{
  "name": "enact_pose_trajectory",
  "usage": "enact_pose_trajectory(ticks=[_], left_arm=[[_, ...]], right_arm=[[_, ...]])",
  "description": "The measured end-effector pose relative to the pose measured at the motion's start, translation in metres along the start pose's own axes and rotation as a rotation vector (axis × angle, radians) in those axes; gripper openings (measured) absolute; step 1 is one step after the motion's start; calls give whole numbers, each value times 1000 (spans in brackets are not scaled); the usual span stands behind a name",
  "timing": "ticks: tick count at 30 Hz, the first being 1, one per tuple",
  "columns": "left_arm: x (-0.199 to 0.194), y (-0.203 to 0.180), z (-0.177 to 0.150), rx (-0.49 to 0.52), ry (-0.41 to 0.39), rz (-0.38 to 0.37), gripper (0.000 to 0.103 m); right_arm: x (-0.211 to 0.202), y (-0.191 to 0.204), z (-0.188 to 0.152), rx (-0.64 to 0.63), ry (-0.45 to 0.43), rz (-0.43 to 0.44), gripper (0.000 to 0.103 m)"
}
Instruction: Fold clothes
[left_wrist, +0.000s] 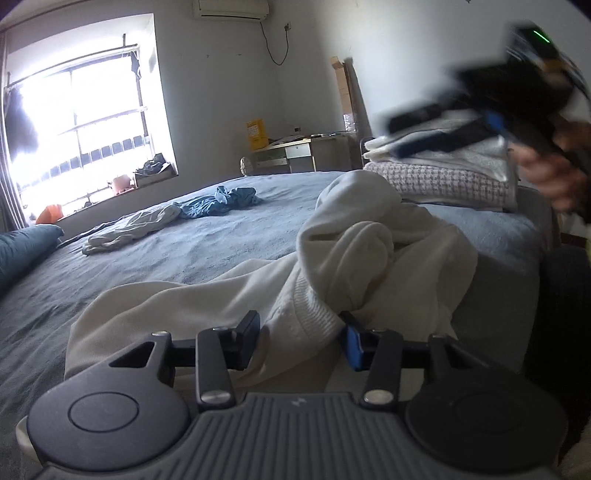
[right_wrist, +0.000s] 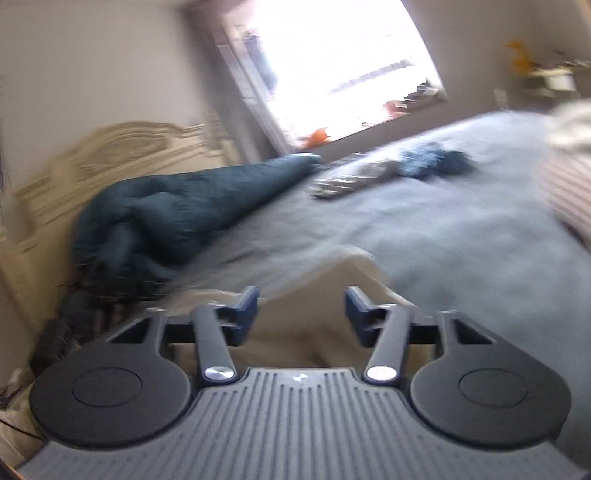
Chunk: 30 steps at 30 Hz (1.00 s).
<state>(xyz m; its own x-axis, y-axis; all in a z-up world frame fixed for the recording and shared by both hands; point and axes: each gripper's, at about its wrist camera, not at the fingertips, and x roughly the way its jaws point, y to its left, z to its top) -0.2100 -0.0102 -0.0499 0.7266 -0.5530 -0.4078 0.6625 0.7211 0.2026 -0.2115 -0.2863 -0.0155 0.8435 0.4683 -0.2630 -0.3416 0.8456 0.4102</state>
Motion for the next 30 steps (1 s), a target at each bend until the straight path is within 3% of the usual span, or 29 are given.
enact_pose_trajectory(ticks=[4, 7, 10, 12, 15, 19, 25, 30], left_arm=[[-7, -8, -3, 39, -1, 17, 48], [-11, -10, -6, 60, 2, 29, 49], [-13, -4, -11, 50, 1, 42, 49], [-13, 3, -15, 15, -1, 42, 55], [-9, 17, -22, -63, -10, 19, 58], [-6, 28, -21, -122, -30, 3, 58], [-6, 29, -7, -119, -46, 33, 59], [11, 22, 5, -88, -20, 27, 59]], right_arm=[[84, 21, 28, -18, 125, 57, 55], [144, 18, 30, 44, 326, 71, 54], [156, 11, 16, 33, 446, 69, 38], [135, 7, 8, 19, 450, 93, 30], [91, -1, -2, 15, 422, 117, 28], [53, -6, -20, -1, 395, 61, 28], [34, -20, -58, 11, 357, -17, 26], [29, -27, -70, 44, 291, 0, 27]])
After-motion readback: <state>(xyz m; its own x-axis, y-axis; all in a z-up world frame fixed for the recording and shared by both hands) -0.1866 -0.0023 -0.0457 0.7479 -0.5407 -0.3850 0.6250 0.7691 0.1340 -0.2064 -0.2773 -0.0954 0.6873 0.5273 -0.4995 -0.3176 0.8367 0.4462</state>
